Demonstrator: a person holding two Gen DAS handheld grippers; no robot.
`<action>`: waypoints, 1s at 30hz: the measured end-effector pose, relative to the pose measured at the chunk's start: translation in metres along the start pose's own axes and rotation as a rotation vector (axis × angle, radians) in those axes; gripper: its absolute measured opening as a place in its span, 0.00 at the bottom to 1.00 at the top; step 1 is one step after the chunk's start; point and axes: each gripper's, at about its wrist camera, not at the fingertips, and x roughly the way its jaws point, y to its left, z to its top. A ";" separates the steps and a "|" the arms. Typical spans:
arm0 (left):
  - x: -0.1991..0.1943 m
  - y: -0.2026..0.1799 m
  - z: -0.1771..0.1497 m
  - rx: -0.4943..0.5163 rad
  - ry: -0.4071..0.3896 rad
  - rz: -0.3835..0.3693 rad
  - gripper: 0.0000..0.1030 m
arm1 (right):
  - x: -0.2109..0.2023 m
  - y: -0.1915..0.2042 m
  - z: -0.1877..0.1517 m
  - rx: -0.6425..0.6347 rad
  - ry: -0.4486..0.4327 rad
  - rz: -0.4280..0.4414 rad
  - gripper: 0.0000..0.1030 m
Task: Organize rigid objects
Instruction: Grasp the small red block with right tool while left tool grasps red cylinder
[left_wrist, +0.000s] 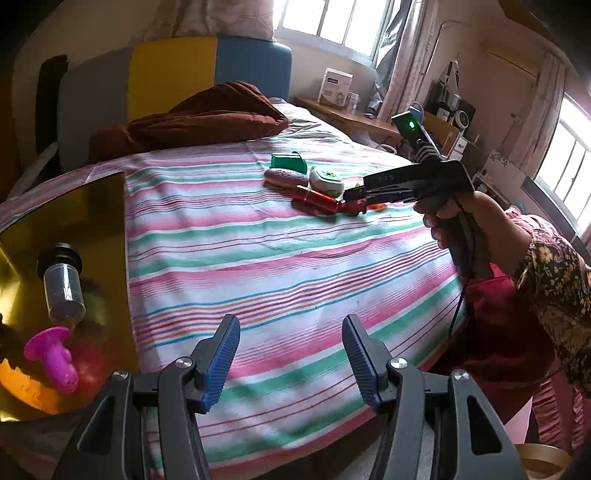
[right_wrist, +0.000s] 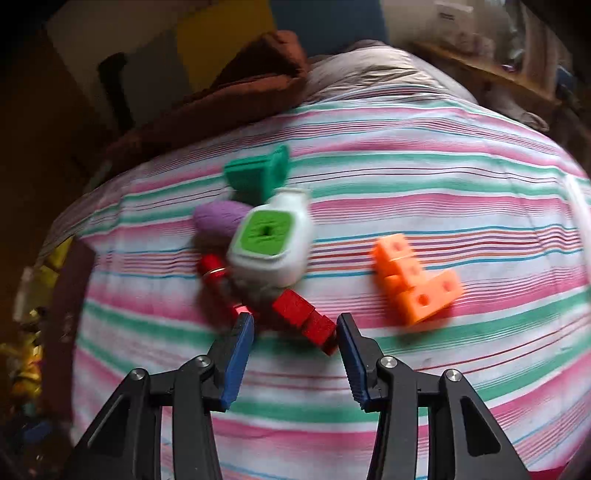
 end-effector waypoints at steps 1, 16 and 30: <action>0.000 -0.001 0.001 0.000 -0.003 -0.003 0.57 | -0.004 0.002 0.000 -0.002 -0.017 0.015 0.46; 0.010 0.006 0.008 -0.057 0.008 -0.010 0.57 | 0.024 0.003 0.003 -0.007 0.034 -0.087 0.45; 0.028 -0.004 0.036 -0.100 0.029 -0.051 0.57 | 0.018 -0.016 0.000 0.109 0.065 -0.031 0.15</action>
